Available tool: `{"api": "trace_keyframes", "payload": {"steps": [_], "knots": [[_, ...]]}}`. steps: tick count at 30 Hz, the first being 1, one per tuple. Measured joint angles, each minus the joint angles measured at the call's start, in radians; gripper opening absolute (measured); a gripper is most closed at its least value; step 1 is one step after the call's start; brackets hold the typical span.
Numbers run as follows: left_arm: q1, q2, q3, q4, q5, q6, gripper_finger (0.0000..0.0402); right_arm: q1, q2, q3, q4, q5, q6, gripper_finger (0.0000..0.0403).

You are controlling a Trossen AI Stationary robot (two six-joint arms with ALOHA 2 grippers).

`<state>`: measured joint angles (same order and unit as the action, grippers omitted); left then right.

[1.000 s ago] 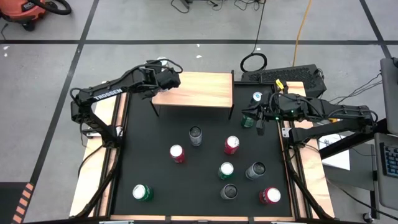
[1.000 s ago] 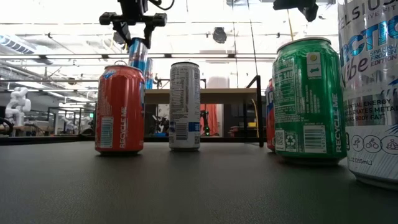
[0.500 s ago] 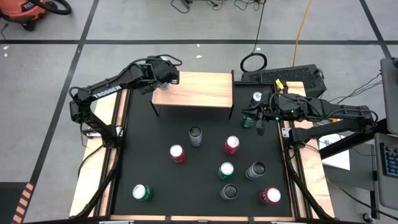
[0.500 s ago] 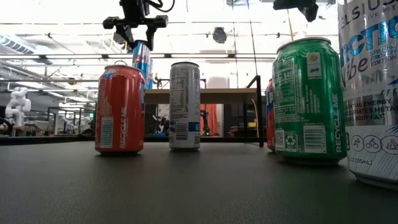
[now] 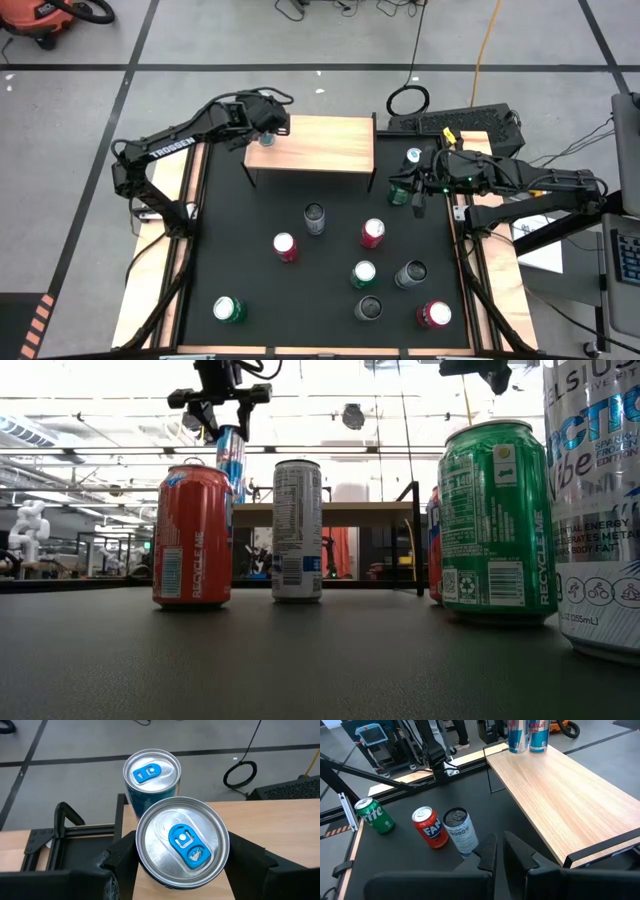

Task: Place canned beverage on shelf
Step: Put the bottom blue soda can on the shelf

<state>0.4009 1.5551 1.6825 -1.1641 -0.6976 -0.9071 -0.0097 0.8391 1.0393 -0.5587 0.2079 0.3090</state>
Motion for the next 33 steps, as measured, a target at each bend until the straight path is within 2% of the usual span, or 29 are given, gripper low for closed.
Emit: {"api": "trace_keyframes", "payload": {"steps": [12,26,33], "knots": [[0.04,-0.143,-0.001,0.006,0.06,0.058,0.0233,0.0,0.0,0.0,0.0,0.0,-0.016,0.0013],[0.111,-0.269,0.0,0.095,0.22,0.104,0.0233,0.0,0.001,0.0,0.0,0.0,-0.033,0.0013],[0.099,-0.261,-0.006,0.094,0.184,0.082,0.0233,0.0,0.001,0.0,0.001,0.001,-0.035,0.0013]]}}
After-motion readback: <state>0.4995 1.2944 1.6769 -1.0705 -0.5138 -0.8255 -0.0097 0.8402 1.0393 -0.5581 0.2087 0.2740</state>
